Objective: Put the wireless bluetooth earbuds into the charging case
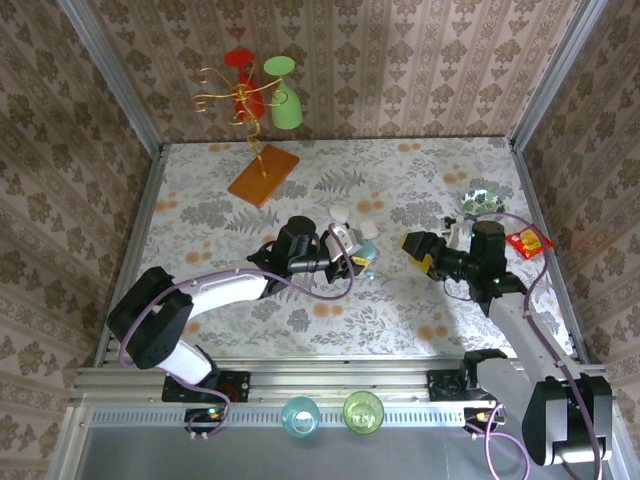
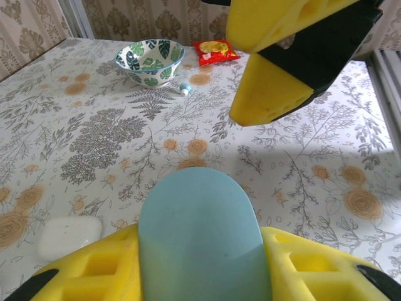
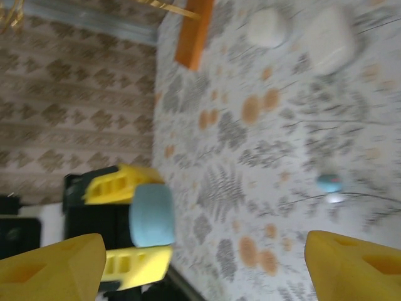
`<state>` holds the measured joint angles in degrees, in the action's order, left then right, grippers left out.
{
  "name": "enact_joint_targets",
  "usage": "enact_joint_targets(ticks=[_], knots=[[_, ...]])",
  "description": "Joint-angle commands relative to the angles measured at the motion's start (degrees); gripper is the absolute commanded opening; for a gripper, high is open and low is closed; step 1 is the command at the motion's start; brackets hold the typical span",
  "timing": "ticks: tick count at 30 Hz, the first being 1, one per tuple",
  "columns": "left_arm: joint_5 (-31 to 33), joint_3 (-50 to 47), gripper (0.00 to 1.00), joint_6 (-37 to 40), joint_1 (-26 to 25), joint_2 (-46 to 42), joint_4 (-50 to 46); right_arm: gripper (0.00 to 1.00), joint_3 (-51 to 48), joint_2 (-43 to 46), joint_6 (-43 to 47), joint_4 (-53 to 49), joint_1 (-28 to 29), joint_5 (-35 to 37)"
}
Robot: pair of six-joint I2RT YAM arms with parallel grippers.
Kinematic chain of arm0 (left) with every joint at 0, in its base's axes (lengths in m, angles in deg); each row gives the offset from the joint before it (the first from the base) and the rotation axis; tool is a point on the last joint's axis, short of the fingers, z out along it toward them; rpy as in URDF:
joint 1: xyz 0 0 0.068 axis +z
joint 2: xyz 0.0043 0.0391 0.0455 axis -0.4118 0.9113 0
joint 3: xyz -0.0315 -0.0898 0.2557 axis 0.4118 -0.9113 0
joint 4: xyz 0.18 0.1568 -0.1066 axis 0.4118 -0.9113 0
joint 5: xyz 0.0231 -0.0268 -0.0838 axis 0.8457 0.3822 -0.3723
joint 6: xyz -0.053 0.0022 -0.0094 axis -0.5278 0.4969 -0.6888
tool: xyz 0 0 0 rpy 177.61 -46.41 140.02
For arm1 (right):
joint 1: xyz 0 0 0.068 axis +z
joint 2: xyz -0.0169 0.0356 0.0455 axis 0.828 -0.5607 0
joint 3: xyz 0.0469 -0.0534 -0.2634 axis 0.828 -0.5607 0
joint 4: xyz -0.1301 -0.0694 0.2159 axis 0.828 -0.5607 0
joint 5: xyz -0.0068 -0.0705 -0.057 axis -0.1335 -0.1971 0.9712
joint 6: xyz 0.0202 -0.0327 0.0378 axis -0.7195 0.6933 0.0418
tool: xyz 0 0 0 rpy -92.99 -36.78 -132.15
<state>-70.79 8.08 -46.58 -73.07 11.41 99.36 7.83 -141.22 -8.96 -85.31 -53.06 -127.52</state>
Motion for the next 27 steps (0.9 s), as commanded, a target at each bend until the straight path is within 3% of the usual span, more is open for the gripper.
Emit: enact_joint_targets(ticks=[1,5,9,21,27], knots=[[-7.18,-1.25,0.22,1.14,1.10,-2.16,3.26,0.84,0.68,-2.05,-4.69,8.25,4.26,-4.98],[-7.77,-1.40,0.22,1.70,1.53,-2.61,3.34,0.83,1.39,-5.65,-8.07,13.57,9.17,-4.07],[-9.43,-1.76,0.22,1.30,1.54,-2.82,4.33,0.74,1.70,-8.76,-9.96,15.81,11.55,-2.23],[-8.57,-3.11,0.23,1.15,1.45,-3.07,6.16,0.29,2.02,-12.65,-15.06,21.54,14.16,-2.06],[-4.03,-5.51,0.45,-0.76,1.65,-3.17,12.40,0.21,2.01,-11.99,-19.55,24.85,13.55,-2.81]])
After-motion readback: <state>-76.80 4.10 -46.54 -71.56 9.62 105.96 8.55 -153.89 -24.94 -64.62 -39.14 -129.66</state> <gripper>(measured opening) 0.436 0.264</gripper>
